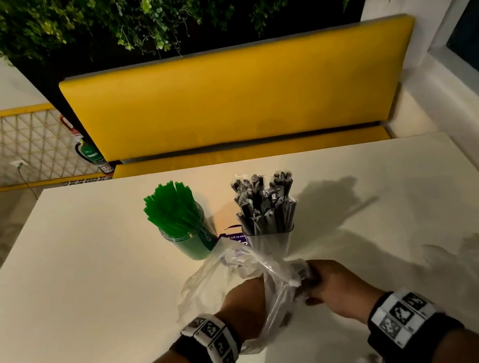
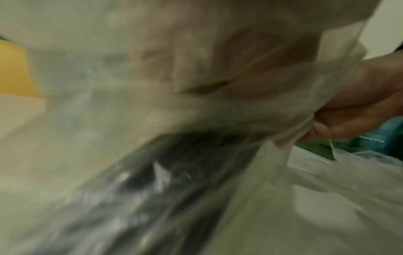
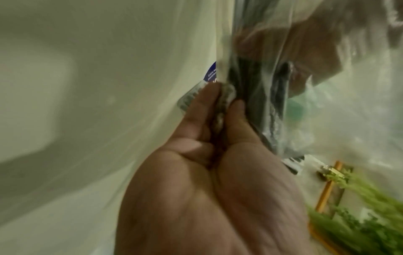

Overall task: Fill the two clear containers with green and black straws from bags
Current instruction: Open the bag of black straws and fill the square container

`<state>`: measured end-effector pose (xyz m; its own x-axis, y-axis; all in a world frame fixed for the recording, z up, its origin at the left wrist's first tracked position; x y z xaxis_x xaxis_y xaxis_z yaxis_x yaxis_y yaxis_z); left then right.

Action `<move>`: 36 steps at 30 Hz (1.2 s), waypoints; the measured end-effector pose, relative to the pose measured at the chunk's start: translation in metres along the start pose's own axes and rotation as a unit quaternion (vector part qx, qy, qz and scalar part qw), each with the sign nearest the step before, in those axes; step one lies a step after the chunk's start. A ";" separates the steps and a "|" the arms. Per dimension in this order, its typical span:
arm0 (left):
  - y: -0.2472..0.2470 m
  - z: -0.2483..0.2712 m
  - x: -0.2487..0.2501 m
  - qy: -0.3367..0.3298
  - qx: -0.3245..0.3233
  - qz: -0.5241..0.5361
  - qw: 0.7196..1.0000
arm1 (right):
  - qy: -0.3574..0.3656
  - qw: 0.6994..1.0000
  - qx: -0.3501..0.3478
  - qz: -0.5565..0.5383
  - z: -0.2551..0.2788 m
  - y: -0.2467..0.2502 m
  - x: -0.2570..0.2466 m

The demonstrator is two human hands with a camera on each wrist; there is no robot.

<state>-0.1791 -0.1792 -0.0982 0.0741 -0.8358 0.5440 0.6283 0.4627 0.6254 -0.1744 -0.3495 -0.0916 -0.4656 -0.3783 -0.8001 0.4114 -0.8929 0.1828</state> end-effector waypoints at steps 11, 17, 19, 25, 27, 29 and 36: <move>0.054 0.018 0.021 -0.159 0.110 0.020 0.981 | -0.084 0.995 0.007 -0.051 0.002 0.026 0.013; 0.072 0.042 0.046 -0.195 0.128 -0.018 0.972 | -0.128 0.972 -0.004 0.198 -0.010 0.022 0.039; 0.082 0.051 0.046 -0.192 0.111 0.034 0.975 | -0.155 0.943 0.027 0.292 -0.009 0.034 0.050; 0.124 0.081 0.074 -0.296 -0.038 0.442 0.846 | -0.194 0.895 0.031 0.401 -0.008 0.038 0.058; 0.146 0.088 0.082 -0.346 -0.044 0.539 0.767 | -0.207 0.899 0.032 0.384 -0.009 0.038 0.057; 0.171 0.090 0.083 -0.378 -0.008 0.591 0.713 | -0.218 0.898 0.022 0.380 -0.009 0.039 0.065; 0.253 0.119 0.067 -0.392 0.264 0.553 0.686 | -0.197 0.832 0.081 0.513 -0.003 0.066 0.062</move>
<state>-0.1077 -0.0826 0.1630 -0.2899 0.4341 0.8530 0.1408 0.9009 -0.4106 -0.1741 -0.4316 -0.1310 -0.1683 -0.9834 0.0680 0.6542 -0.0598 0.7540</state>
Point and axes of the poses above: each hand's wrist, its own z-axis away from the middle knuckle, its own y-axis out of the back of the hand, x = y × z, the point moved 6 cm from there along -z, towards the middle knuckle, and after that the axes turned 4 degrees about -y, right-handed, at the moved point
